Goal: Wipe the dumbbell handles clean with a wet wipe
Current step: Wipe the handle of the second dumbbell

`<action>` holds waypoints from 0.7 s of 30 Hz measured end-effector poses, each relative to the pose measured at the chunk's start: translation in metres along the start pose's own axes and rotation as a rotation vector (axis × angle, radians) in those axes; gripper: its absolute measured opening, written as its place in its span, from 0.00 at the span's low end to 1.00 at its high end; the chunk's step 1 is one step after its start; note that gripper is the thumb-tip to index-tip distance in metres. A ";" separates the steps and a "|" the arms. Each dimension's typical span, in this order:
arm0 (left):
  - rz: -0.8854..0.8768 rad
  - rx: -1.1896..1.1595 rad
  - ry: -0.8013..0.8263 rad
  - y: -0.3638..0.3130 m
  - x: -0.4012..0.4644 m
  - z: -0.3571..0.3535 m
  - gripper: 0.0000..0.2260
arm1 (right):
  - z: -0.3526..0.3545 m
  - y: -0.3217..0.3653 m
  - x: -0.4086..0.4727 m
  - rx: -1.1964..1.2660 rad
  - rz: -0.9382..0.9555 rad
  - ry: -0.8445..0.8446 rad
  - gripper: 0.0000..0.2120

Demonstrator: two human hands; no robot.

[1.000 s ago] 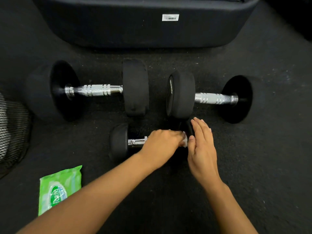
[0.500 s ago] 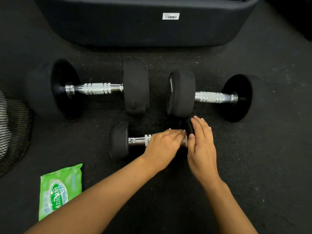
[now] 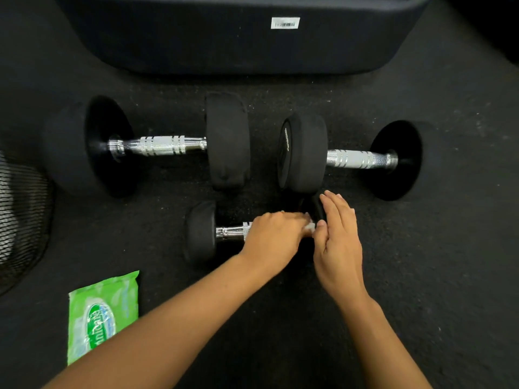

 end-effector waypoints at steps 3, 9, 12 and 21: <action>-0.275 0.143 -0.251 0.005 -0.022 -0.015 0.13 | 0.001 0.000 0.000 0.005 0.006 0.006 0.24; -0.343 0.221 -0.365 0.003 -0.024 -0.020 0.12 | 0.000 -0.001 0.000 0.010 0.014 -0.002 0.23; -0.309 0.160 -0.329 0.002 -0.016 -0.020 0.10 | 0.000 0.000 0.000 0.009 0.007 -0.008 0.24; 0.183 -0.275 0.295 0.013 0.029 0.028 0.13 | -0.001 0.003 -0.001 -0.003 -0.012 -0.010 0.25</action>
Point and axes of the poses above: each hand's wrist, its own x-axis towards the middle knuckle, its own z-axis out of the back of the hand, y = z × x, the point moved 1 cm from there along x, towards the middle knuckle, and after that the axes turned 12 degrees about -z, right-handed, at the moved point
